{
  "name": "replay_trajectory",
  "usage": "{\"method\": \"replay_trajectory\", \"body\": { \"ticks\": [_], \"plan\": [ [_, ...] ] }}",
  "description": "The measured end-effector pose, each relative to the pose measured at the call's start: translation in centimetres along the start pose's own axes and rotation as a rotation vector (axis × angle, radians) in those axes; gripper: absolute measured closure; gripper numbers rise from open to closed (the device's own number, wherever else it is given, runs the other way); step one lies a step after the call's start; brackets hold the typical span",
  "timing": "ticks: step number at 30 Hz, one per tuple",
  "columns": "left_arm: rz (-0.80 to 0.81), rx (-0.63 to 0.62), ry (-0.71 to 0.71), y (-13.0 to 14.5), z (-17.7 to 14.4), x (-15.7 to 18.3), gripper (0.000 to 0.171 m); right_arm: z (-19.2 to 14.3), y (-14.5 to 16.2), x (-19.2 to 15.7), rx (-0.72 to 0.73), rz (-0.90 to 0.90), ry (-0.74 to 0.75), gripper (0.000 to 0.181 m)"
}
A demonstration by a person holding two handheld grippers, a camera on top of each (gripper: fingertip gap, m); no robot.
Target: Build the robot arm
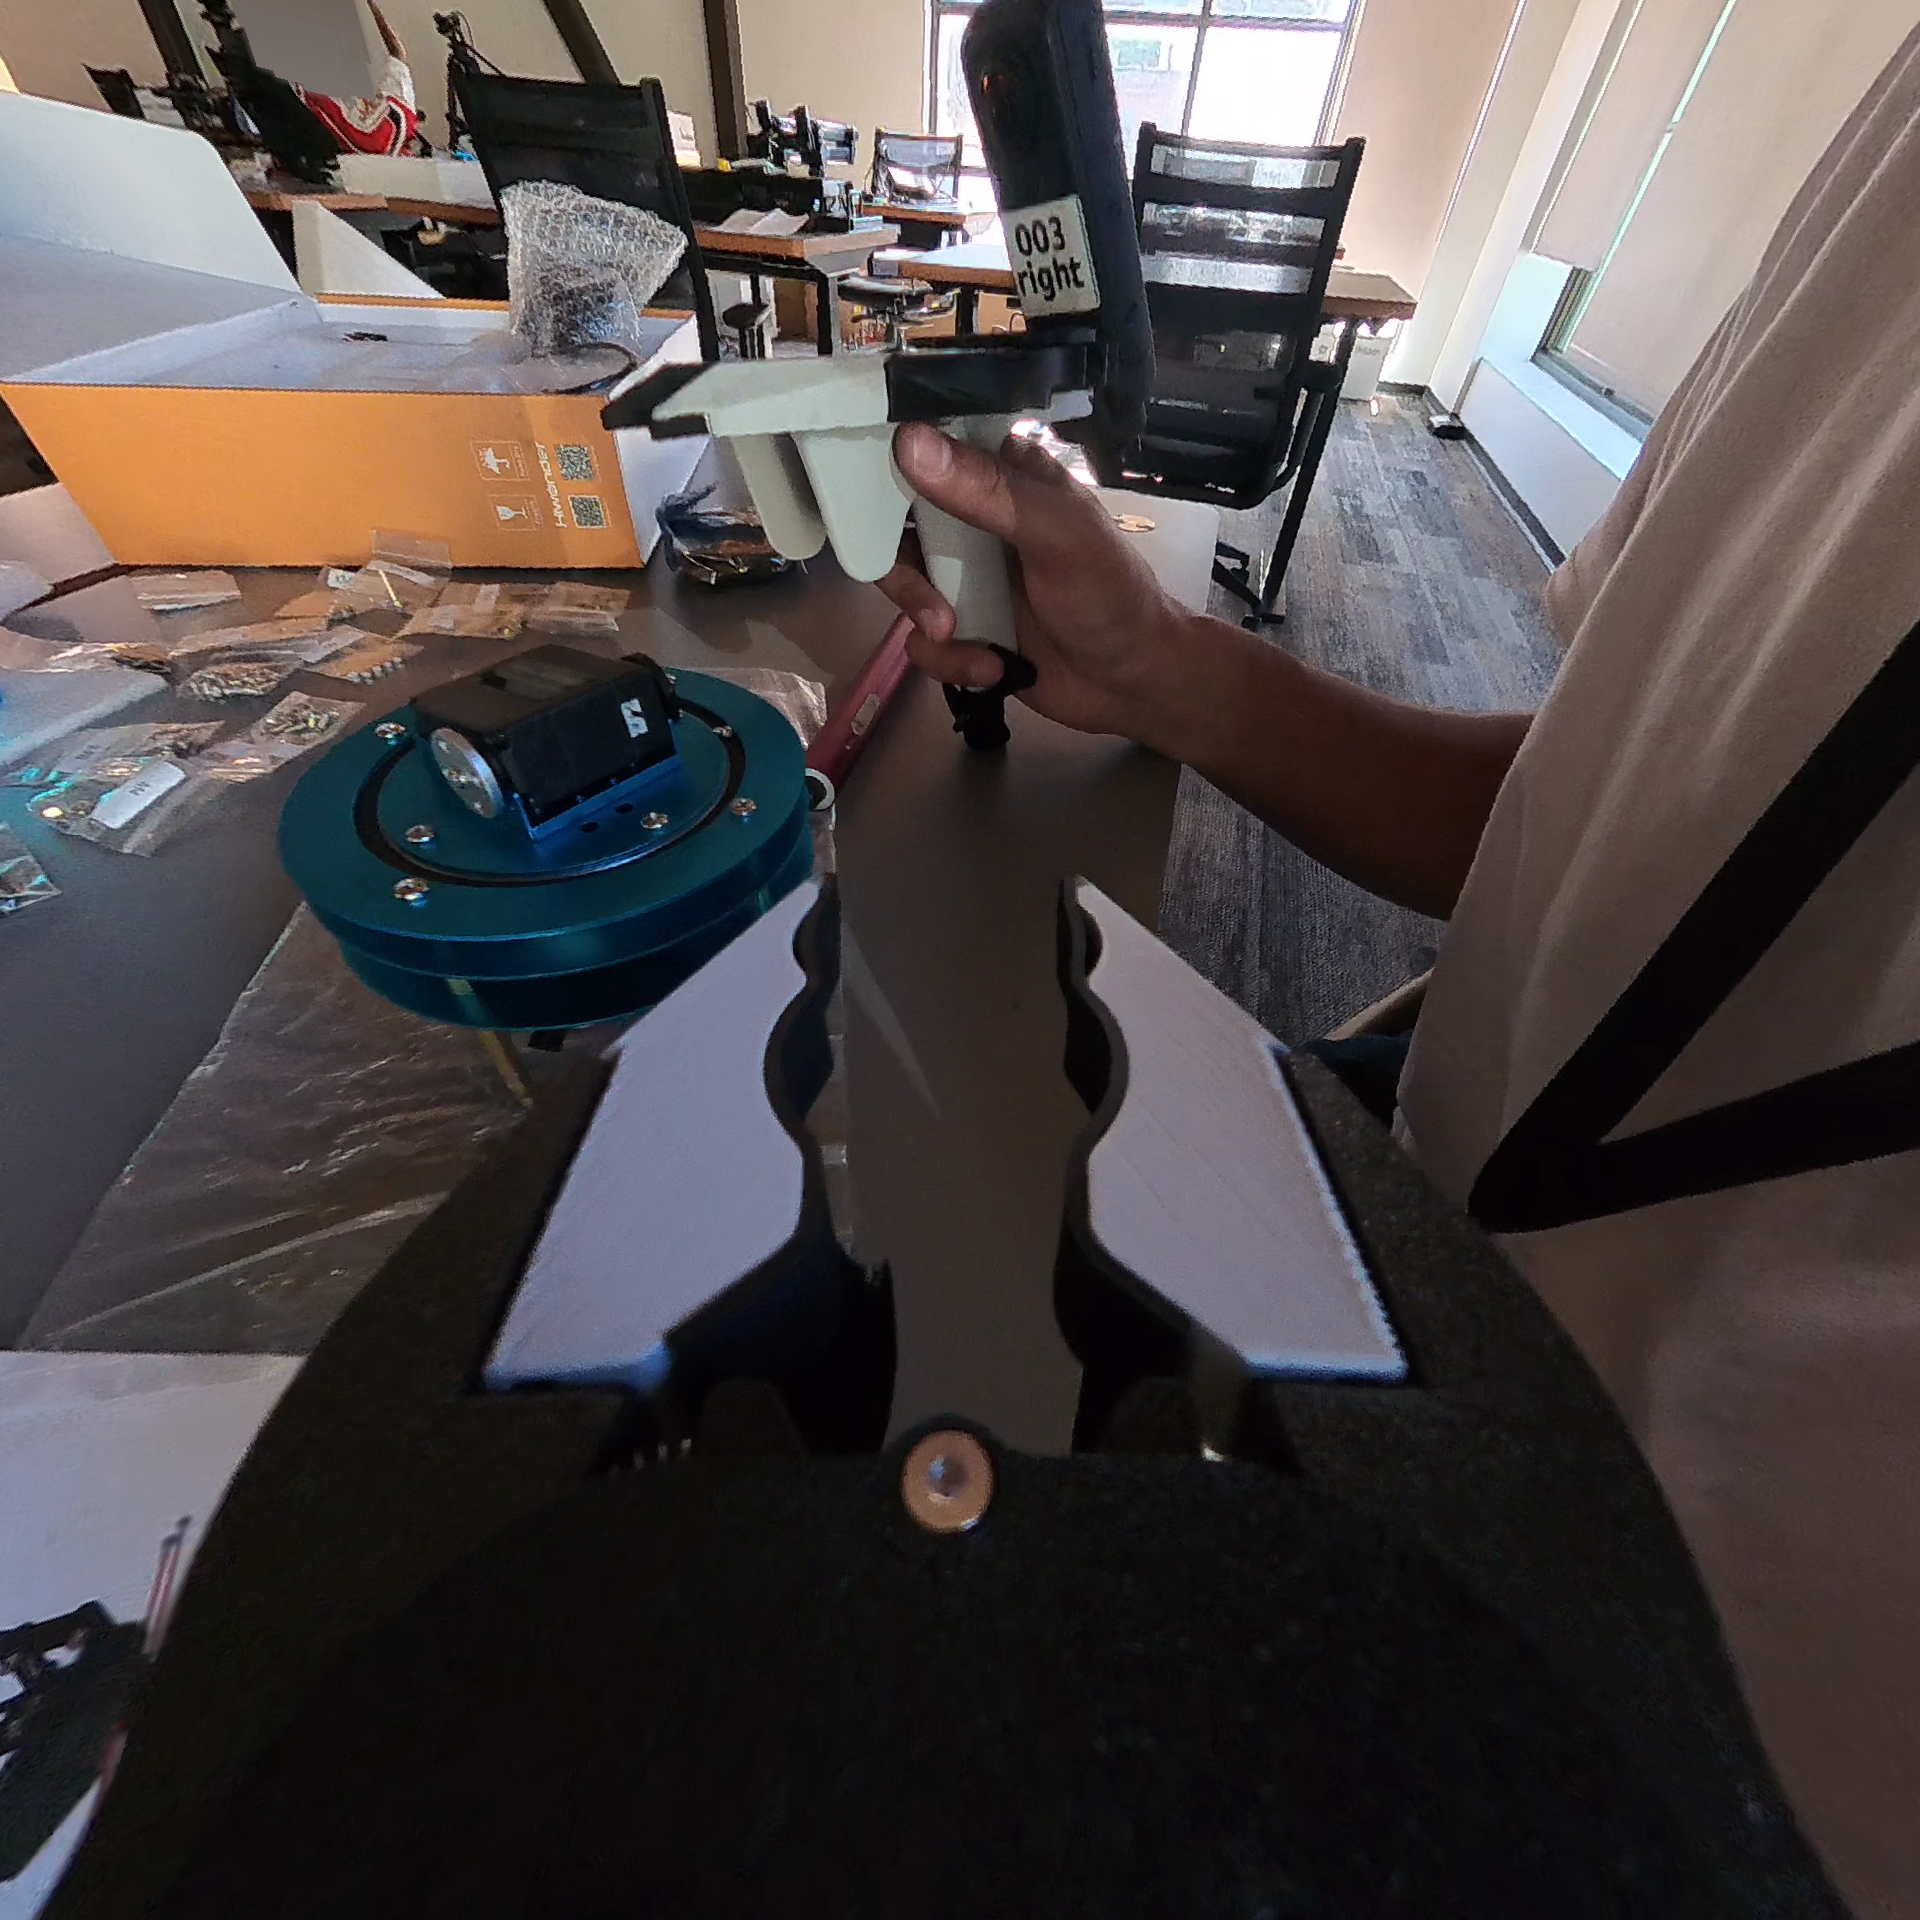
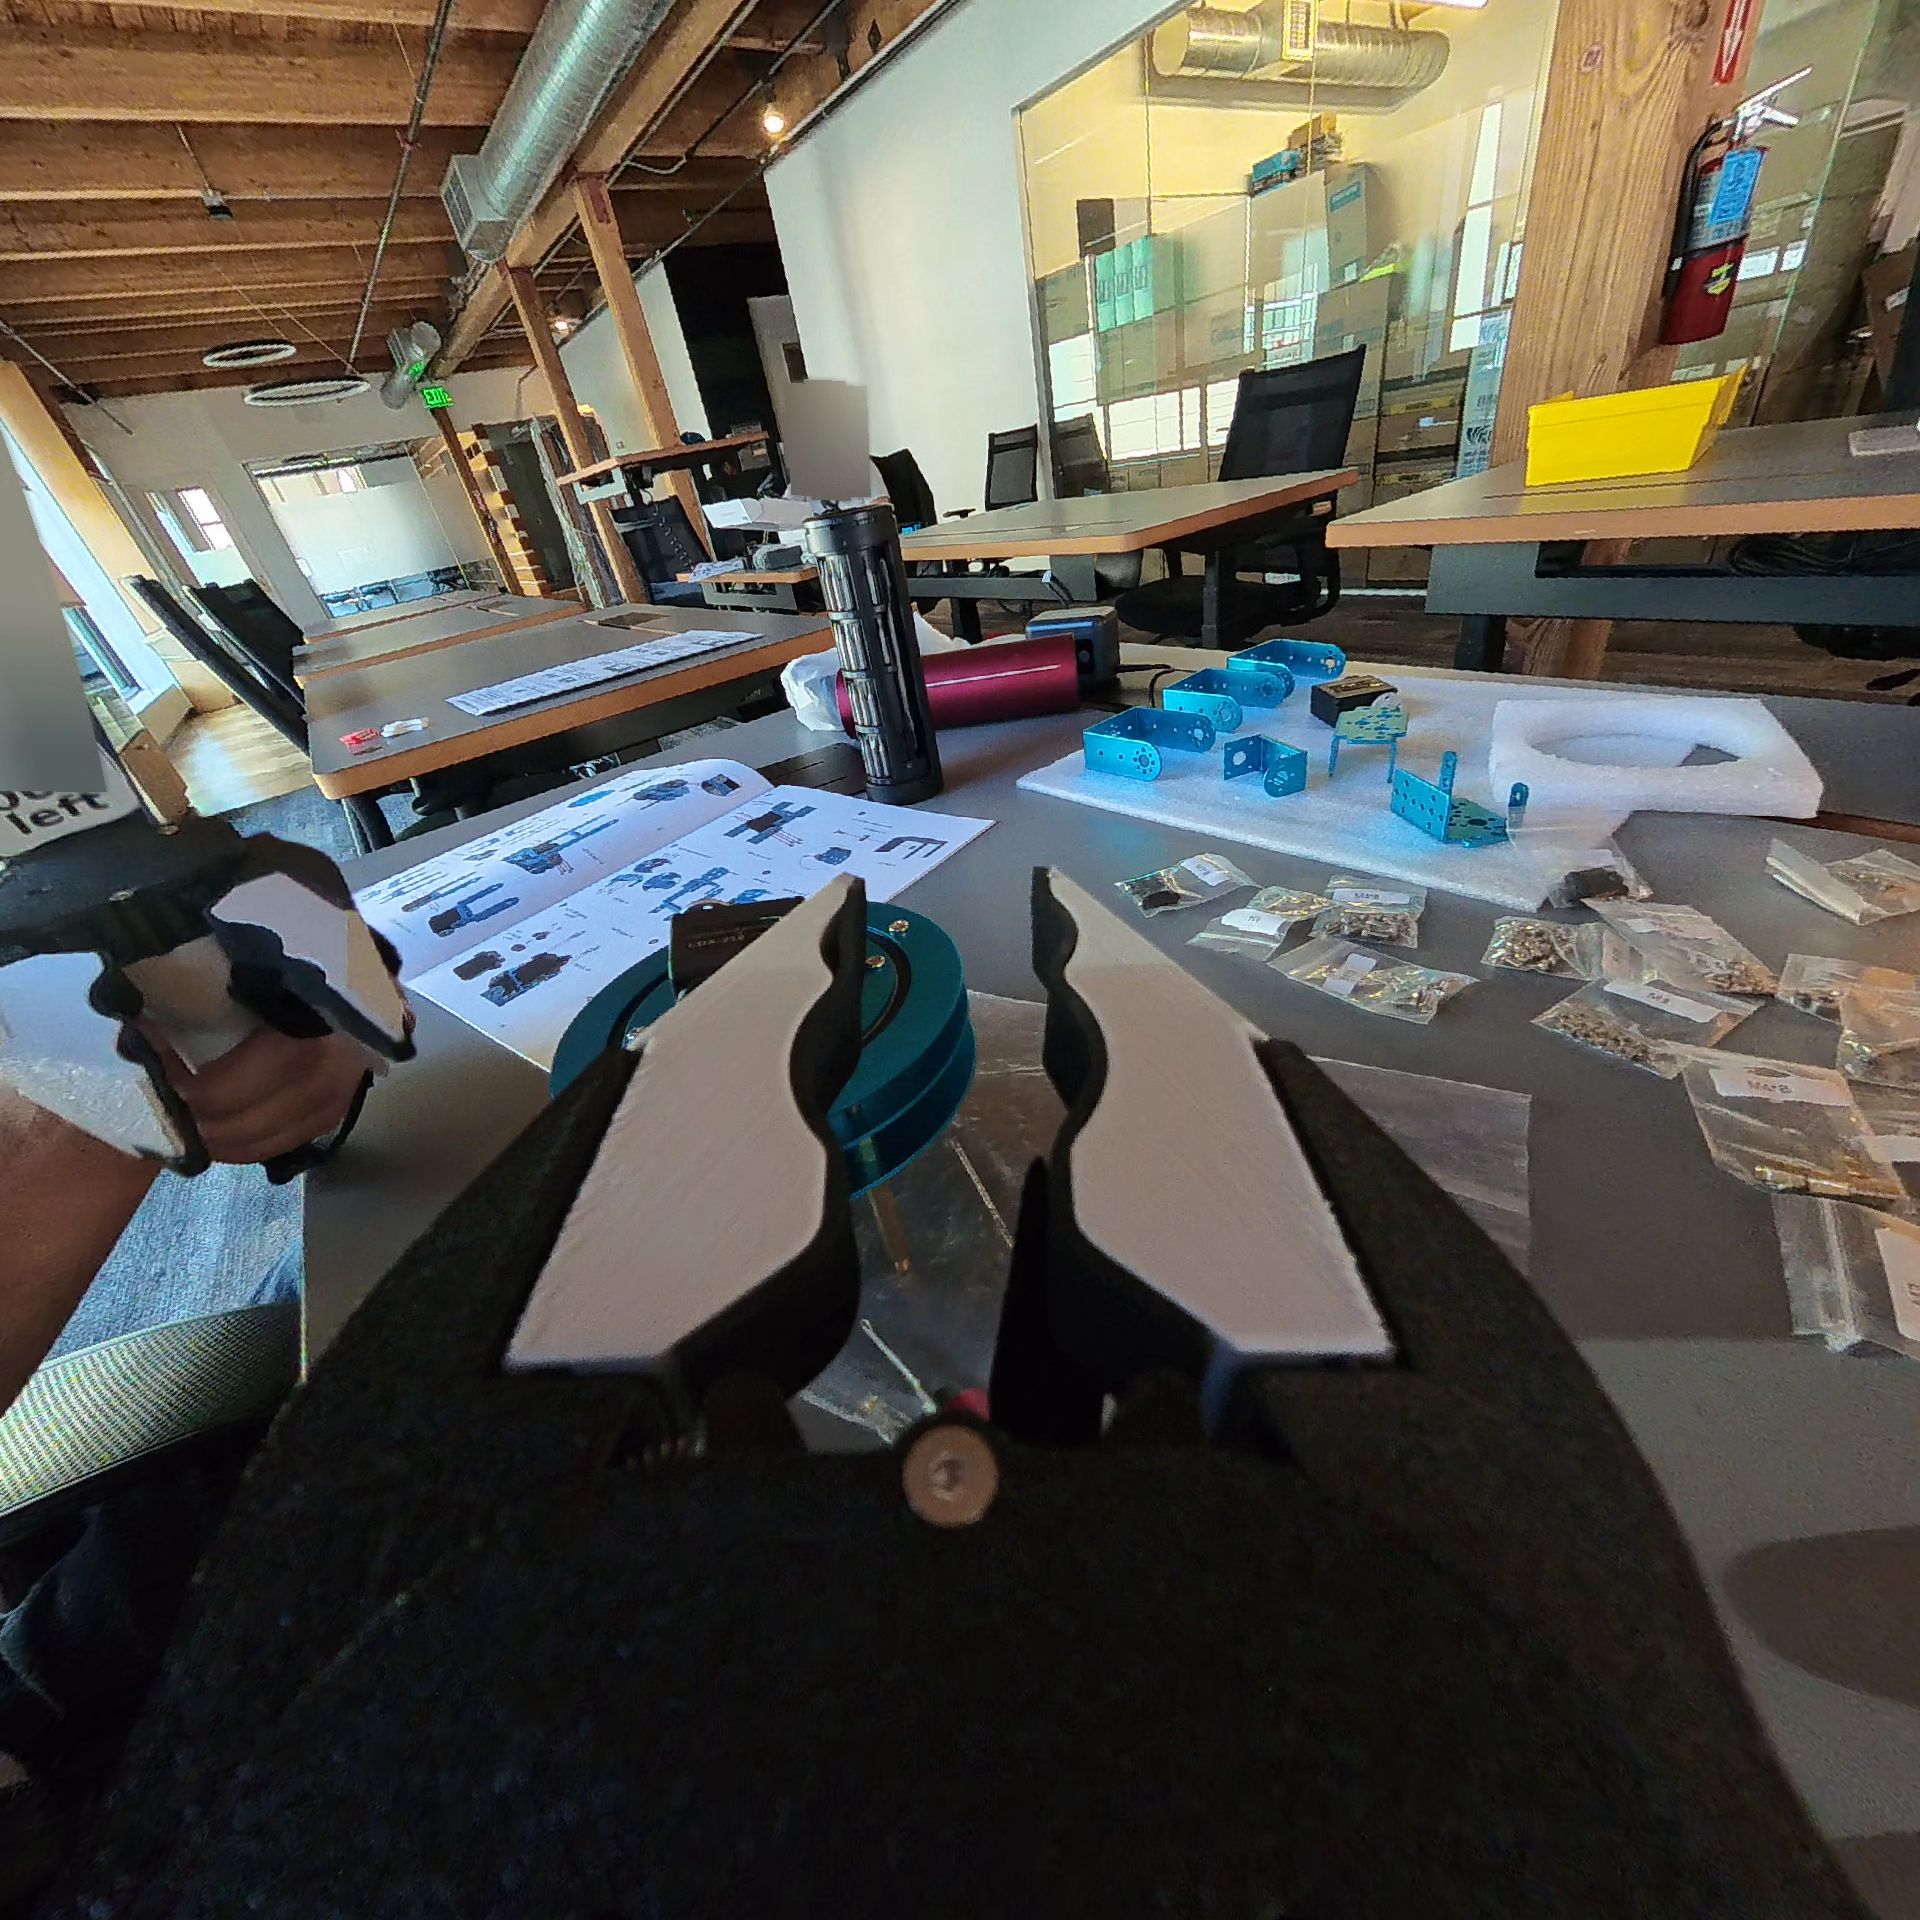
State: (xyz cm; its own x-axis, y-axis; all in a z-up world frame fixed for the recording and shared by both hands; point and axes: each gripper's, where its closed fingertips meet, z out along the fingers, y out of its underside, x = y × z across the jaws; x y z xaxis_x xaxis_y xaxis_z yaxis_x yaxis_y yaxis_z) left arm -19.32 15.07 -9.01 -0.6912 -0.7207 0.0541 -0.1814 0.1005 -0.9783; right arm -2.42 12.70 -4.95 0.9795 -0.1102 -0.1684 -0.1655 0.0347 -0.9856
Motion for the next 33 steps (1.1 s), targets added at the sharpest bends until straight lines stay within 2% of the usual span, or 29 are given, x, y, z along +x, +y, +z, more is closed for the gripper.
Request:
{"method": "replay_trajectory", "body": {
  "ticks": [18,31,33],
  "plan": [
    [0.015,0.000,-0.016,0.0,-1.3,0.3,0.130,0.4,0.5,0.4,-0.028,-0.021,0.030,0.153],
    [0.002,-0.011,-0.048,0.5,-1.6,0.0,0.130,0.7,0.8,0.1,-0.048,-0.036,0.016,0.155],
    [0.003,-0.021,-0.061,0.5,-1.7,-0.2,0.130,1.1,1.2,-0.5,-0.080,-0.036,-0.024,0.150]
  ]
}}
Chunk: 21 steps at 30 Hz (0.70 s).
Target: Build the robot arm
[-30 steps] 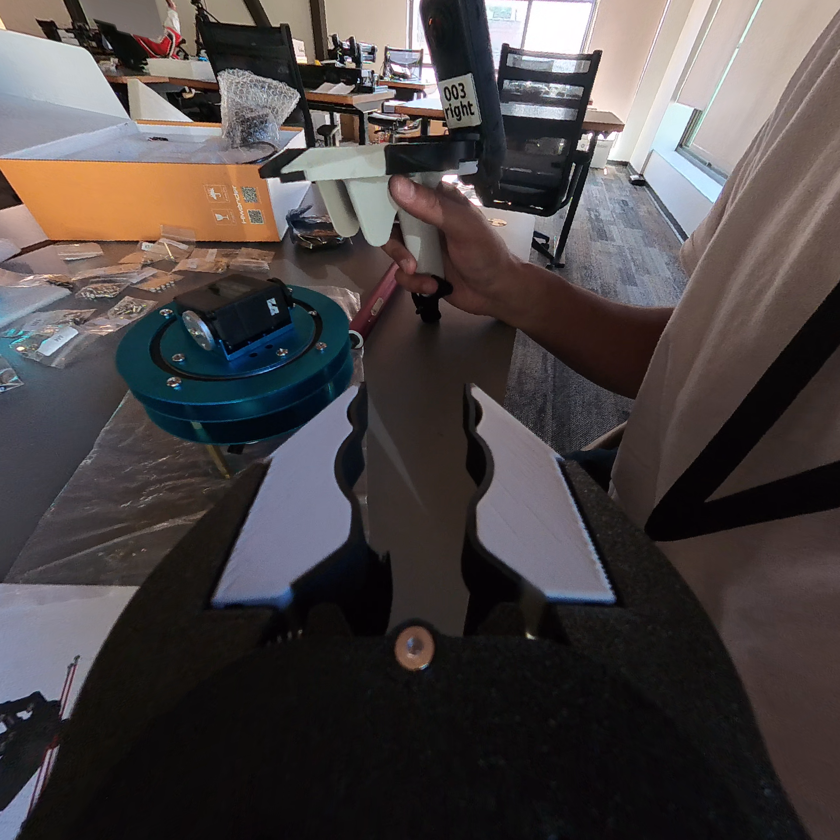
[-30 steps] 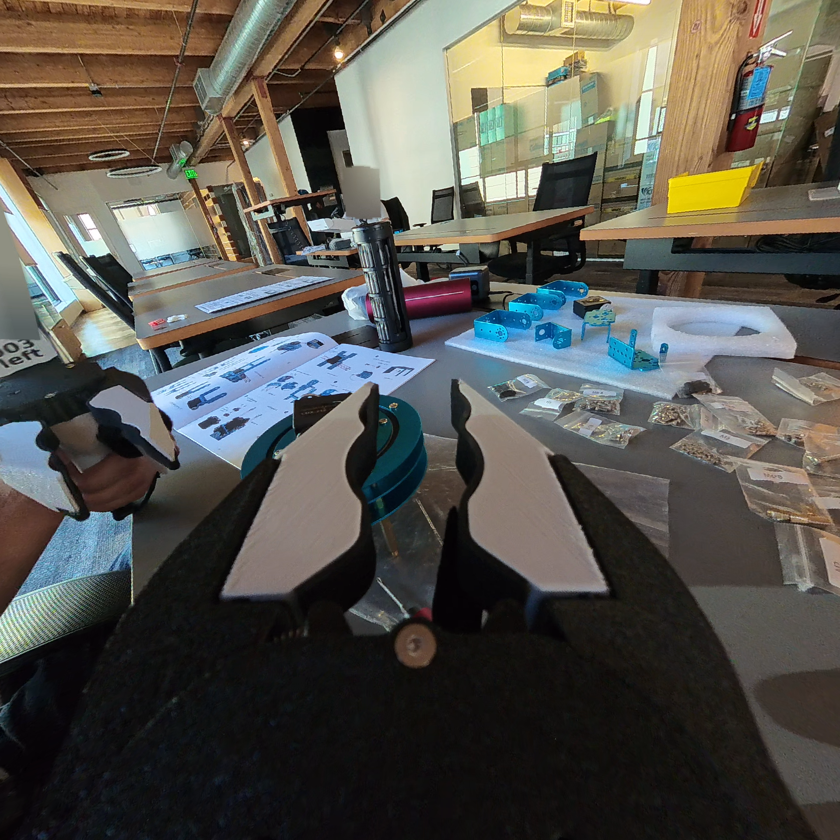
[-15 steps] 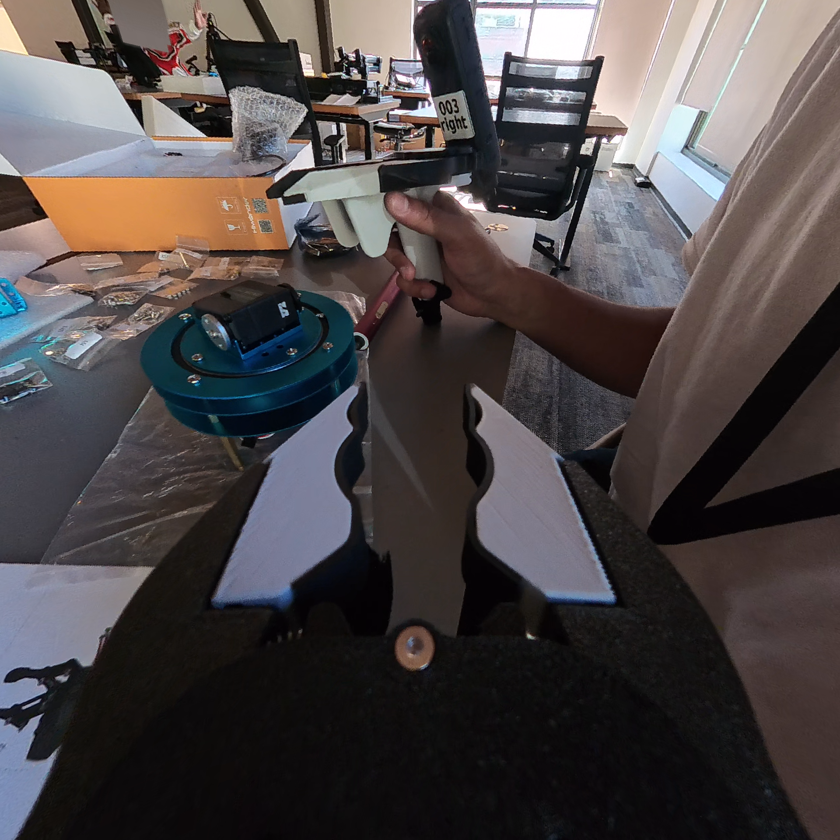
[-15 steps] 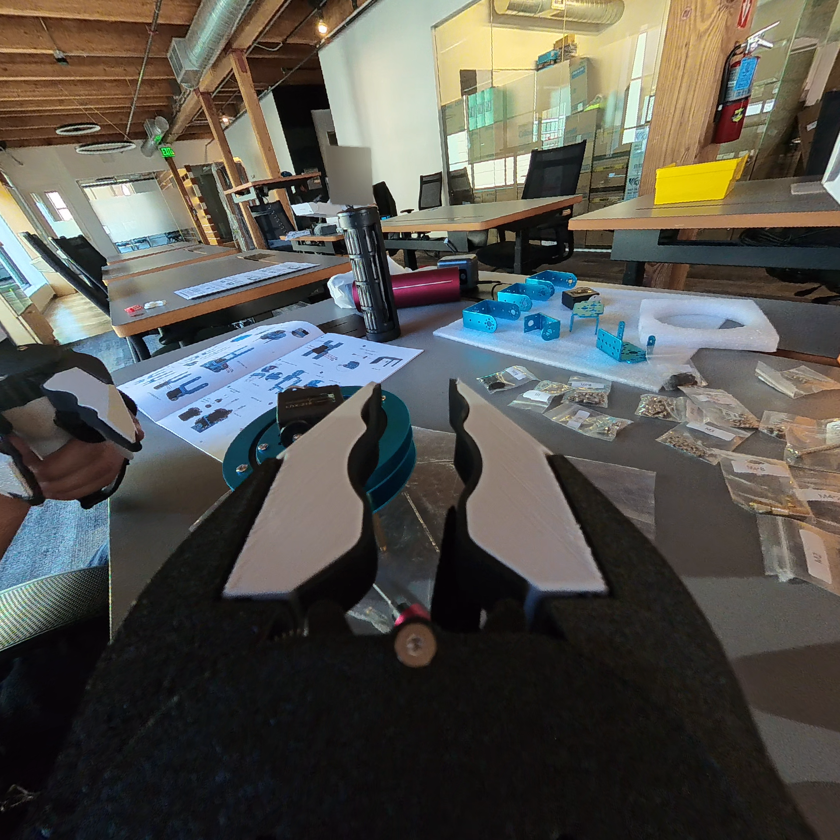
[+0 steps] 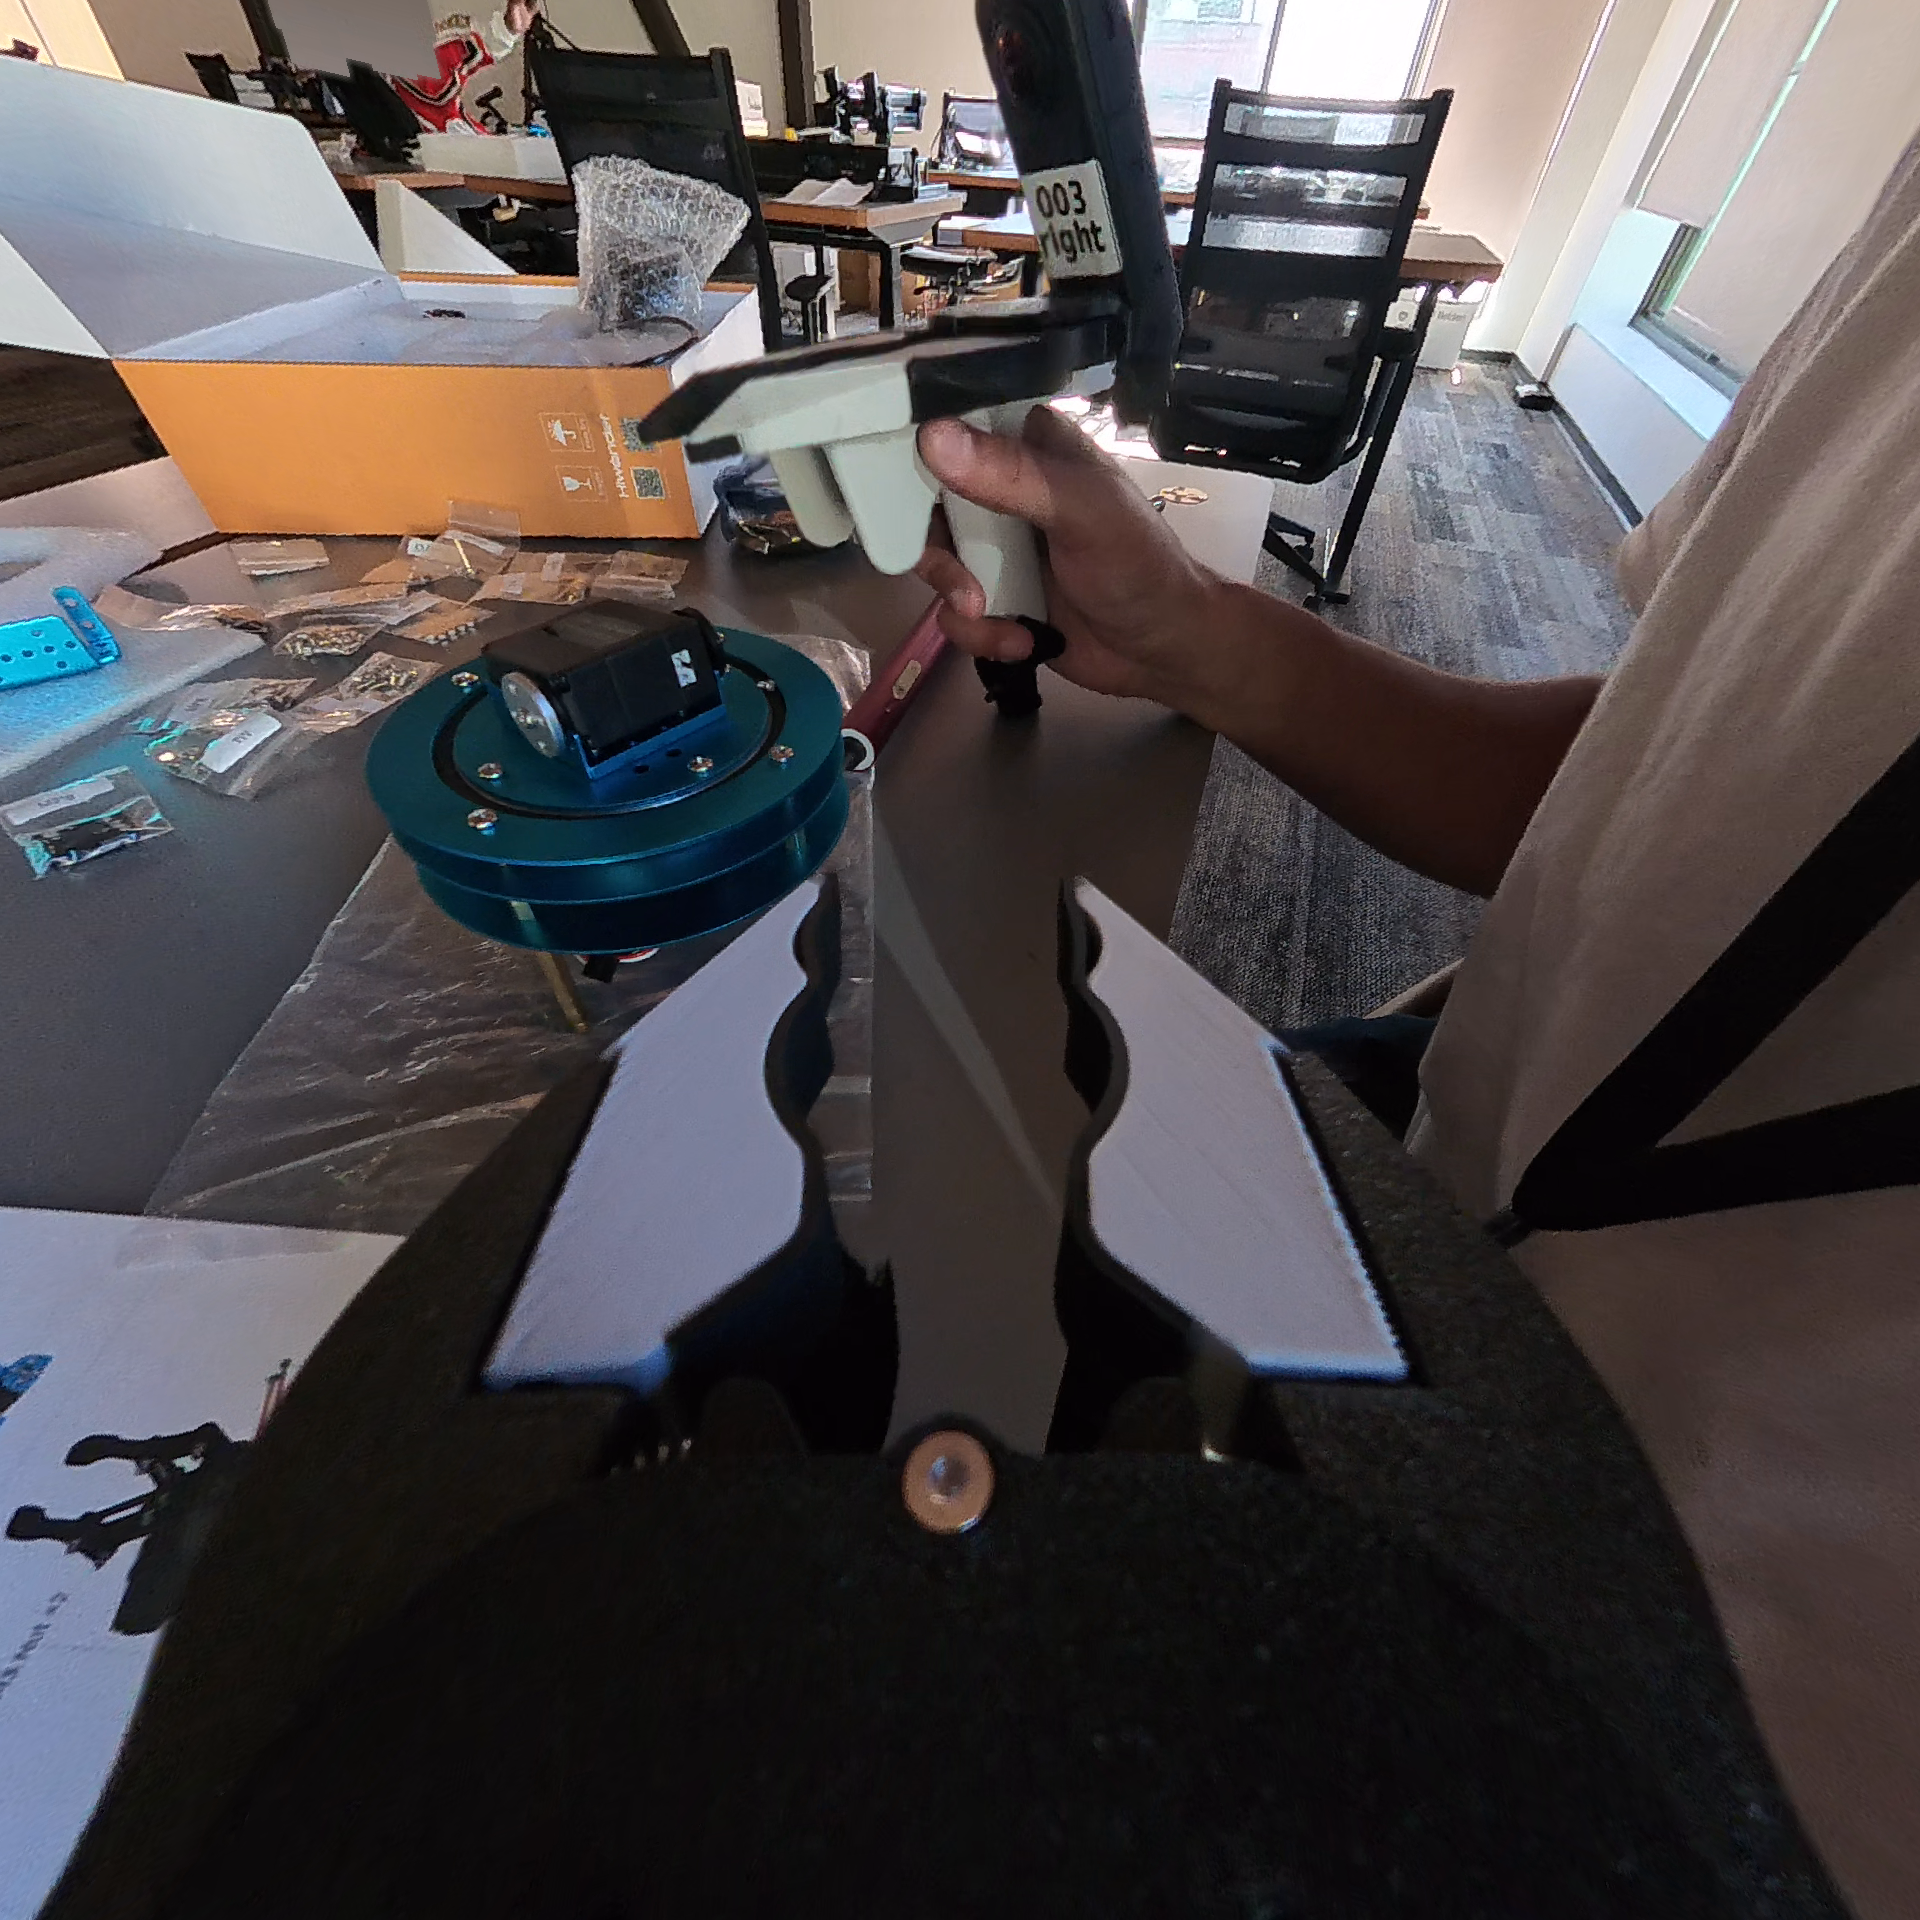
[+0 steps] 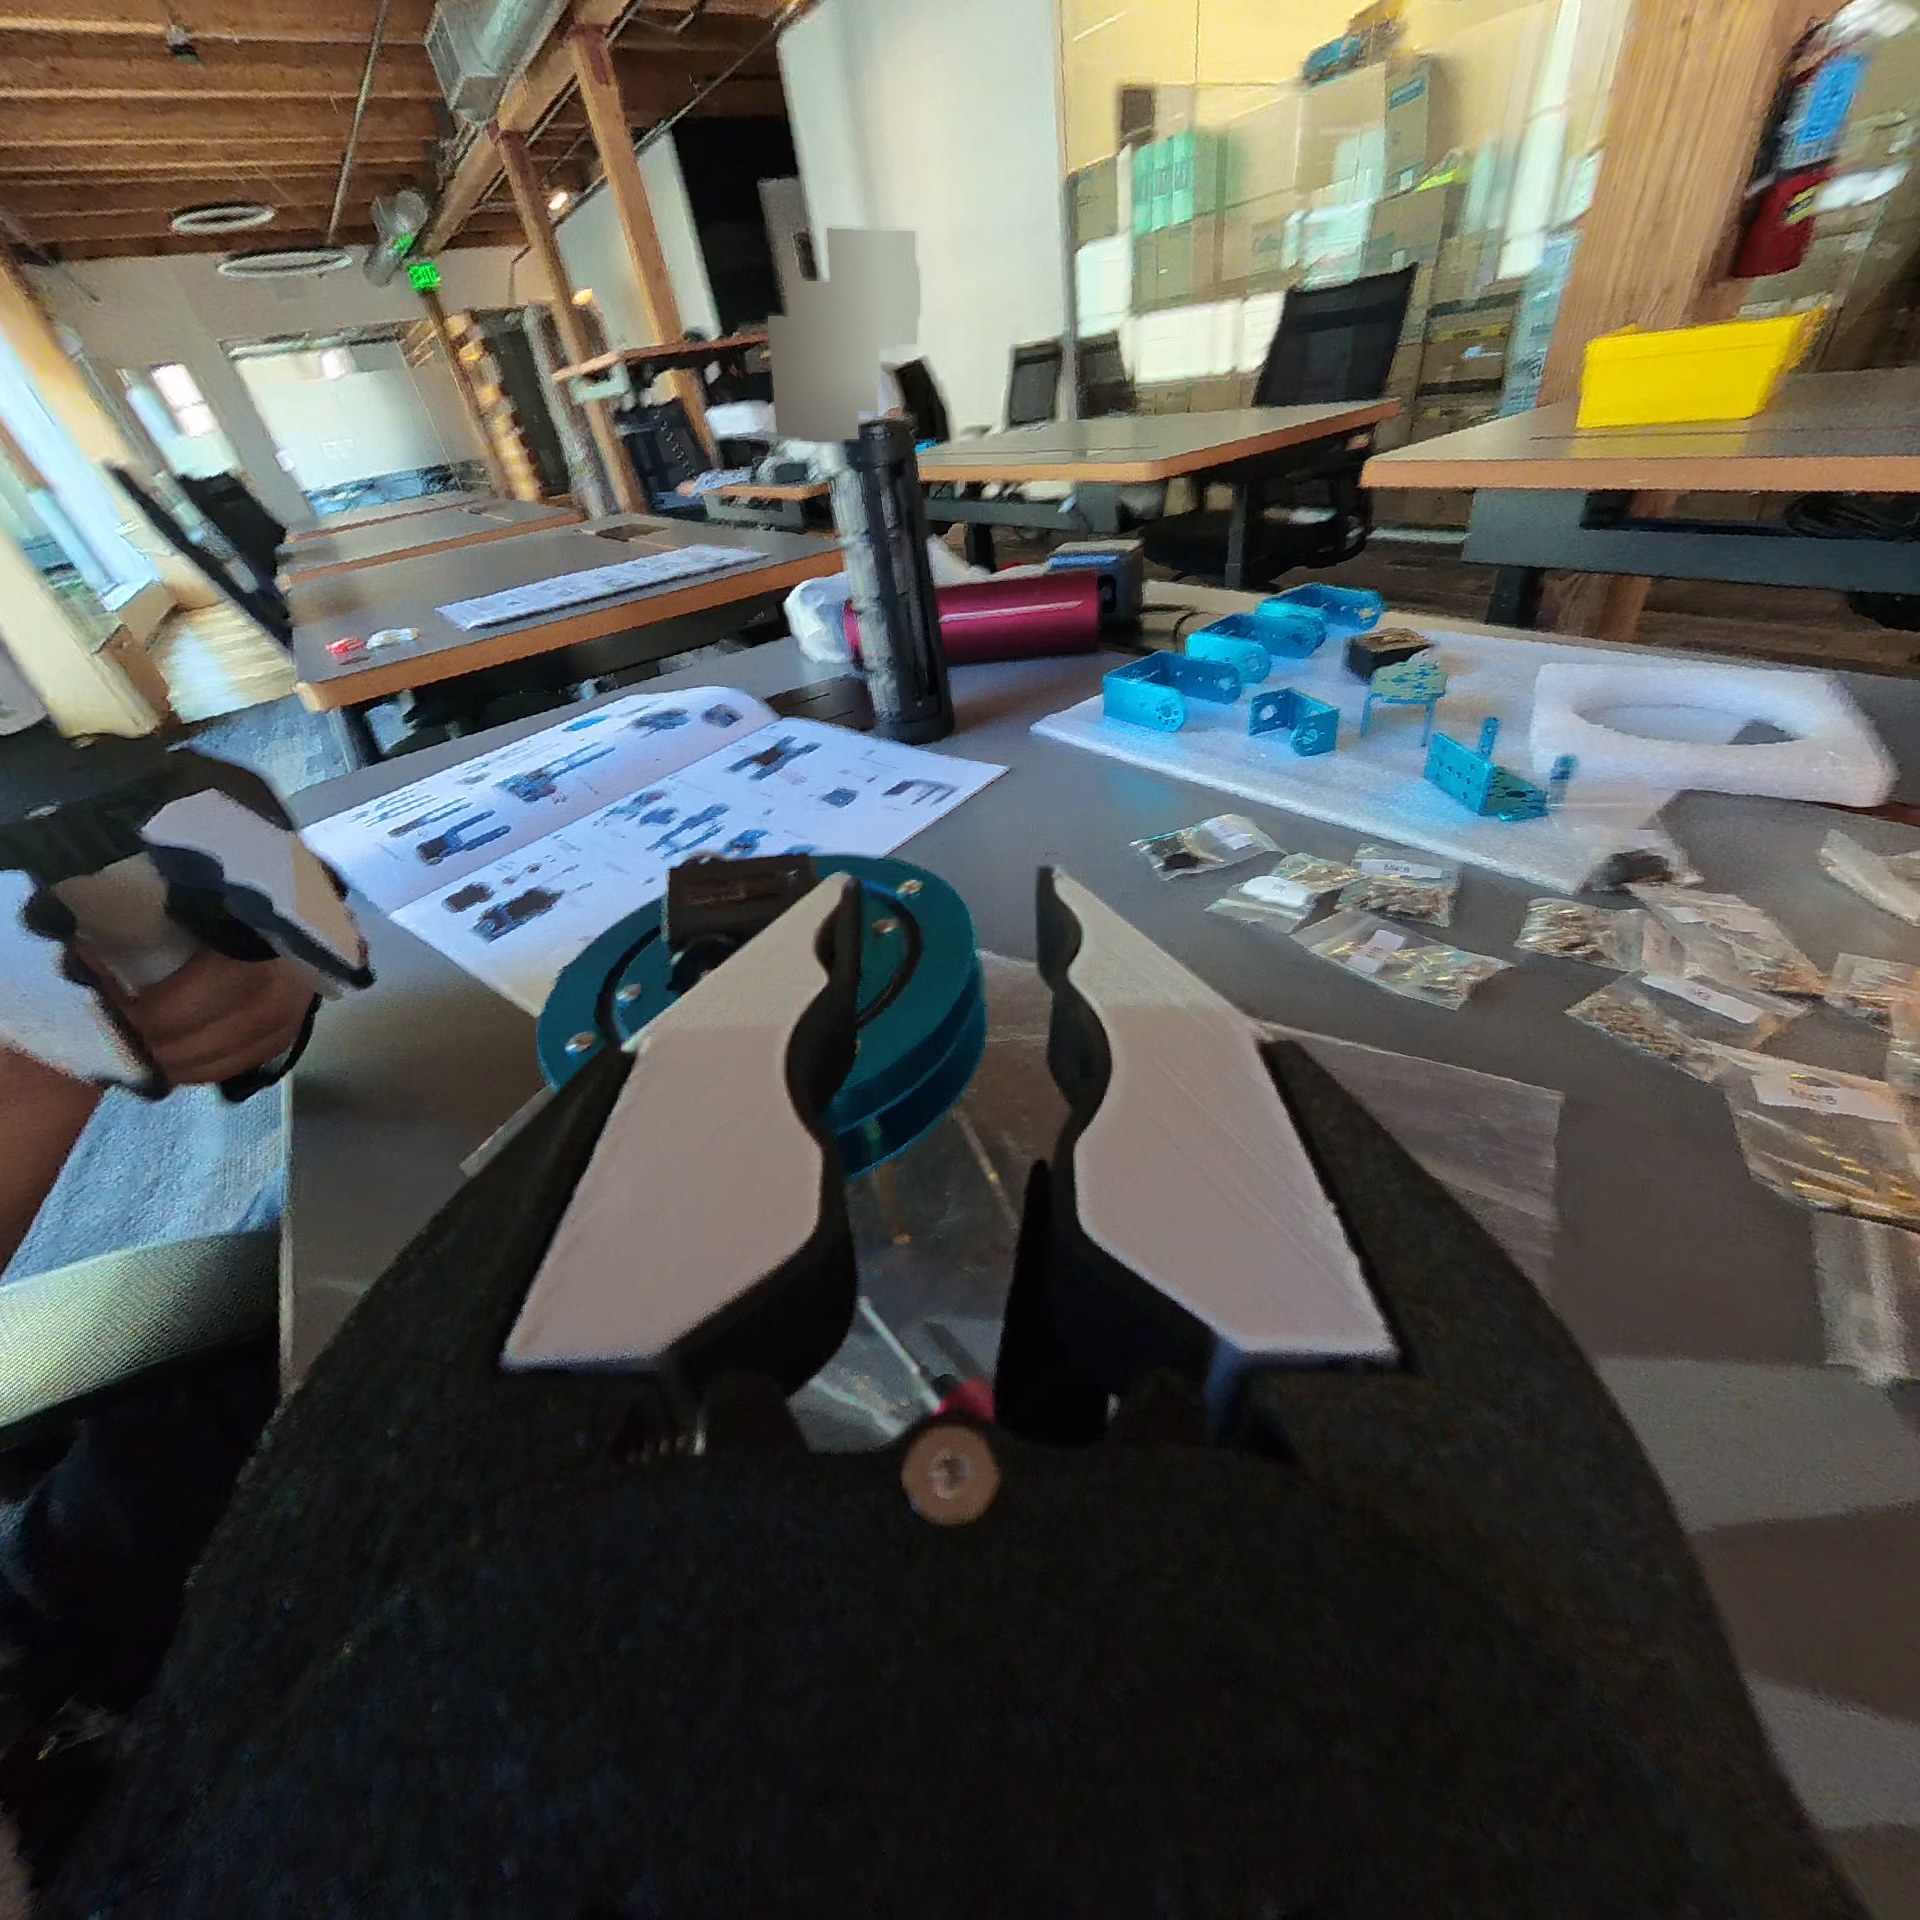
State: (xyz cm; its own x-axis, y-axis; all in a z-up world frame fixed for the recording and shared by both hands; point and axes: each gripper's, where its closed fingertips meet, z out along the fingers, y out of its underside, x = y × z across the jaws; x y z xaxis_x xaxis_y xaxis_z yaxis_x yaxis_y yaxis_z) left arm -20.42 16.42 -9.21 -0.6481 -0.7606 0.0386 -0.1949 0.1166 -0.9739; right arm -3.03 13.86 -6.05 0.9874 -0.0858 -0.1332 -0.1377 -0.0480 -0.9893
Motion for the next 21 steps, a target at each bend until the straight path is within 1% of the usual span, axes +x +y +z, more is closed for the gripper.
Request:
{"method": "replay_trajectory", "body": {
  "ticks": [1,3,4,6,8,11,14,15,16,18,19,21],
  "plan": [
    [0.001,-0.008,-0.008,0.0,0.0,-0.1,0.130,0.5,0.5,-0.9,-0.051,0.013,-0.054,0.144],
    [0.006,-0.020,-0.026,-0.1,-0.2,-0.4,0.130,1.9,1.5,-3.1,-0.203,0.045,-0.149,0.121],
    [0.009,-0.019,-0.033,-0.2,-0.3,-0.4,0.130,2.5,1.8,-4.0,-0.270,0.022,-0.172,0.120],
    [0.005,-0.011,-0.041,-0.6,-0.5,-0.5,0.131,3.6,1.8,-5.0,-0.372,-0.052,-0.162,0.127],
    [-0.008,-0.003,-0.051,-0.9,-0.6,-0.6,0.130,4.4,2.5,-5.7,-0.524,-0.078,-0.193,0.121],
    [-0.024,-0.008,-0.058,-0.9,-0.6,-0.5,0.131,5.1,3.9,-5.5,-0.757,-0.117,-0.199,0.119],
    [-0.031,-0.032,-0.076,-0.5,-0.6,-0.8,0.131,5.4,4.7,-5.7,-0.910,-0.186,-0.210,0.125],
    [-0.035,-0.043,-0.083,-0.4,-0.6,-0.9,0.131,5.4,5.0,-5.8,-0.952,-0.211,-0.220,0.131],
    [-0.038,-0.053,-0.092,-0.2,-0.5,-1.1,0.131,5.3,5.4,-5.8,-0.993,-0.235,-0.217,0.133],
    [-0.050,-0.073,-0.115,0.0,-0.3,-1.7,0.131,5.3,5.4,-5.5,-1.027,-0.271,-0.194,0.137],
    [-0.060,-0.084,-0.130,0.2,-0.1,-2.1,0.131,5.3,5.3,-5.4,-1.035,-0.276,-0.189,0.138],
    [-0.083,-0.098,-0.162,0.3,0.3,-2.9,0.131,5.6,4.6,-5.3,-0.983,-0.274,-0.179,0.138]
  ]
}}
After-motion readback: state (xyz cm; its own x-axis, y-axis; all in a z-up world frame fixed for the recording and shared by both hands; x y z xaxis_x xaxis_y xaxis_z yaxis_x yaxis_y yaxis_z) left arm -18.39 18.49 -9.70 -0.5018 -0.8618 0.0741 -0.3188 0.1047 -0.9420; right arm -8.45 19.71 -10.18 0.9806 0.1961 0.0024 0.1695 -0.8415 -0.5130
